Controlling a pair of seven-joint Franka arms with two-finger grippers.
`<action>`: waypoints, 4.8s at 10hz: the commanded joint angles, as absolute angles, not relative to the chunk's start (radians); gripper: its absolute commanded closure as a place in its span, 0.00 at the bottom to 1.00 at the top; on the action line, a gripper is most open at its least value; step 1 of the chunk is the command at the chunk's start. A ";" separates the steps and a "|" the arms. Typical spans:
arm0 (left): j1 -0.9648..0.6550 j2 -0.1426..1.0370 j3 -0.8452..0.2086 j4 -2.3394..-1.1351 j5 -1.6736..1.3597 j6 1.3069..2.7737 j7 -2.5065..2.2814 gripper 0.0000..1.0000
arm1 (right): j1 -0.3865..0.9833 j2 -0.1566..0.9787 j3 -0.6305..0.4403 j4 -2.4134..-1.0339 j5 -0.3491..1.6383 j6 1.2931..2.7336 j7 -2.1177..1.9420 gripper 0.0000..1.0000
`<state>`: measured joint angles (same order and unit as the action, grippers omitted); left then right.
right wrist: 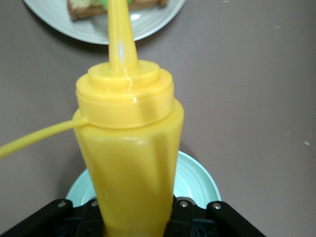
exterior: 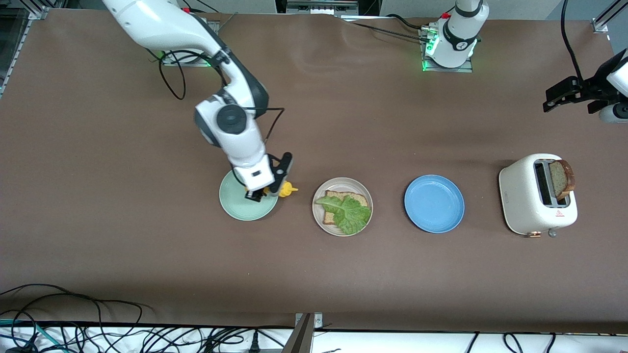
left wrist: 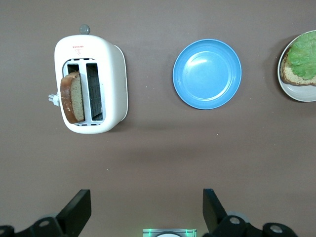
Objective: Make sandwich on beige plate with both arms
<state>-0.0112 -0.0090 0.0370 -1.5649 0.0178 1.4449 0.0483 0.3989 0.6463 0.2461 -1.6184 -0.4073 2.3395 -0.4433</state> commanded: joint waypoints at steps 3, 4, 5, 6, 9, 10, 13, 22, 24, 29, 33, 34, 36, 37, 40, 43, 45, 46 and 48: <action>-0.011 -0.011 0.034 -1.555 0.043 1.445 0.044 0.00 | 0.564 0.821 0.193 -1.341 -0.578 2.067 -0.357 0.88; -0.009 -0.009 0.034 -1.555 0.043 1.445 0.044 0.00 | 0.584 0.834 0.171 -1.318 -0.589 2.039 -0.336 0.88; -0.009 -0.009 0.034 -1.555 0.043 1.445 0.044 0.00 | 0.601 0.866 0.158 -1.284 -0.592 2.008 -0.325 0.88; -0.008 -0.009 0.034 -1.555 0.043 1.445 0.044 0.00 | 0.621 0.900 0.120 -1.238 -0.592 2.003 -0.287 0.88; -0.003 -0.009 0.034 -1.555 0.041 1.445 0.044 0.00 | 0.675 0.960 0.055 -1.172 -0.597 2.005 -0.132 0.90; -0.003 -0.009 0.034 -1.555 0.041 1.445 0.044 0.00 | 0.690 0.960 0.048 -1.170 -0.610 2.002 -0.117 1.00; -0.003 -0.009 0.034 -1.555 0.041 1.445 0.044 0.00 | 0.733 0.960 0.060 -1.134 -0.768 1.886 -0.103 1.00; -0.005 -0.009 0.034 -1.555 0.038 1.445 0.044 0.00 | 0.736 0.950 0.060 -1.134 -0.802 1.879 -0.110 1.00; -0.003 -0.009 0.034 -1.555 0.038 1.445 0.044 0.00 | 0.671 0.872 0.060 -1.146 -0.670 1.884 -0.121 1.00; -0.005 -0.009 0.032 -1.555 0.038 1.445 0.044 0.00 | 0.468 0.593 0.052 -1.340 -0.361 1.896 -0.248 1.00; 0.009 -0.009 0.034 -1.555 0.043 1.447 0.044 0.00 | 0.319 0.427 -0.055 -1.513 0.020 1.980 -0.499 1.00; 0.020 -0.008 0.034 -1.555 0.041 1.448 0.046 0.00 | 0.308 0.358 -0.098 -1.629 0.146 2.056 -0.579 1.00; 0.029 0.050 0.034 -1.536 0.049 1.448 0.049 0.00 | 0.255 0.273 -0.115 -1.800 0.327 2.172 -0.789 1.00; 0.029 0.066 0.035 -1.505 0.064 1.448 0.051 0.00 | 0.235 0.246 -0.118 -1.857 0.421 2.196 -0.867 1.00; 0.032 0.103 0.038 -1.499 0.110 1.448 0.054 0.00 | 0.175 0.209 -0.147 -2.027 0.775 2.278 -1.288 1.00; 0.077 0.176 0.041 -1.496 0.115 1.448 0.052 0.00 | 0.117 0.218 -0.204 -2.158 1.085 2.228 -1.781 1.00; 0.151 0.222 0.040 -1.493 0.097 1.450 0.060 0.00 | 0.057 0.235 -0.225 -2.207 1.172 2.120 -2.017 1.00; 0.159 0.247 0.040 -1.462 0.103 1.450 0.060 0.00 | -0.001 0.259 -0.225 -2.220 1.177 2.073 -2.139 1.00; 0.195 0.313 0.040 -1.427 0.103 1.474 0.063 0.00 | -0.079 0.322 -0.229 -2.227 1.177 1.979 -2.312 1.00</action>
<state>0.1704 0.2475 0.0508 -1.4958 0.0823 1.4707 0.0506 -0.0256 0.2899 -0.2332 -2.2221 1.1470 2.0415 -2.1895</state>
